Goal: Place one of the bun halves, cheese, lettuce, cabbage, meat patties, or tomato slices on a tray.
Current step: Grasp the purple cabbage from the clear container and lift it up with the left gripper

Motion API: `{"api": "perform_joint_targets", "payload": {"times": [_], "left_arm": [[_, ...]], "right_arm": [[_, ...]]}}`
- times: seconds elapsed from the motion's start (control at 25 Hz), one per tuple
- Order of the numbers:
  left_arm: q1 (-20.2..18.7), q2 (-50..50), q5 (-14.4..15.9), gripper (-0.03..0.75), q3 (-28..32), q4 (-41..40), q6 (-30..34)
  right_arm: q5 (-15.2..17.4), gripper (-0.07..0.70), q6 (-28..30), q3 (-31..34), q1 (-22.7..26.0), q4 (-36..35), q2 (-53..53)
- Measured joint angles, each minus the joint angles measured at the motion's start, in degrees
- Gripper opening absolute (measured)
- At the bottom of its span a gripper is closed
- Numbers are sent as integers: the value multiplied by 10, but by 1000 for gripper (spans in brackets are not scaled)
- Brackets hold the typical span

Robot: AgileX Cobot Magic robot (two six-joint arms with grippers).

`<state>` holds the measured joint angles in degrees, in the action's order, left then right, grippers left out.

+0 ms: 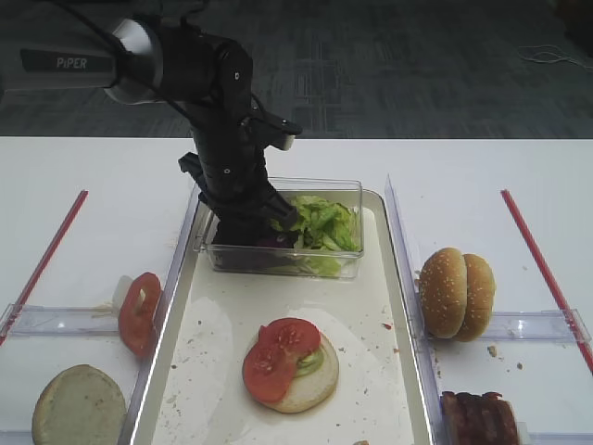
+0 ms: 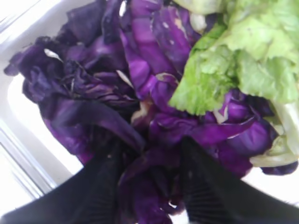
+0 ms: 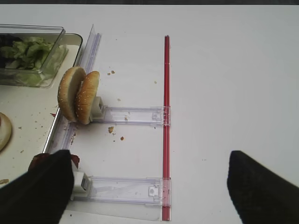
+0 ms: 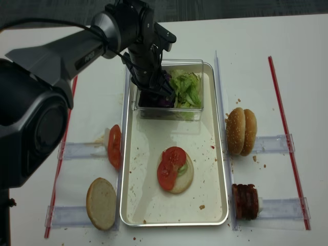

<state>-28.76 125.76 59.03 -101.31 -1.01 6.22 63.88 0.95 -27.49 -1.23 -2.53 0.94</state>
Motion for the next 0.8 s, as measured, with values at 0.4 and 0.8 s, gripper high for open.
{"api": "perform_joint_targets", "payload": {"times": [0.4,0.8], "left_arm": [[2,0,0,29,0,-2,0],[2,-36,31,26,-21,-2,1]], "right_arm": [[0,690,-1,0,0,0,0],[0,690,-1,0,0,0,0]]}}
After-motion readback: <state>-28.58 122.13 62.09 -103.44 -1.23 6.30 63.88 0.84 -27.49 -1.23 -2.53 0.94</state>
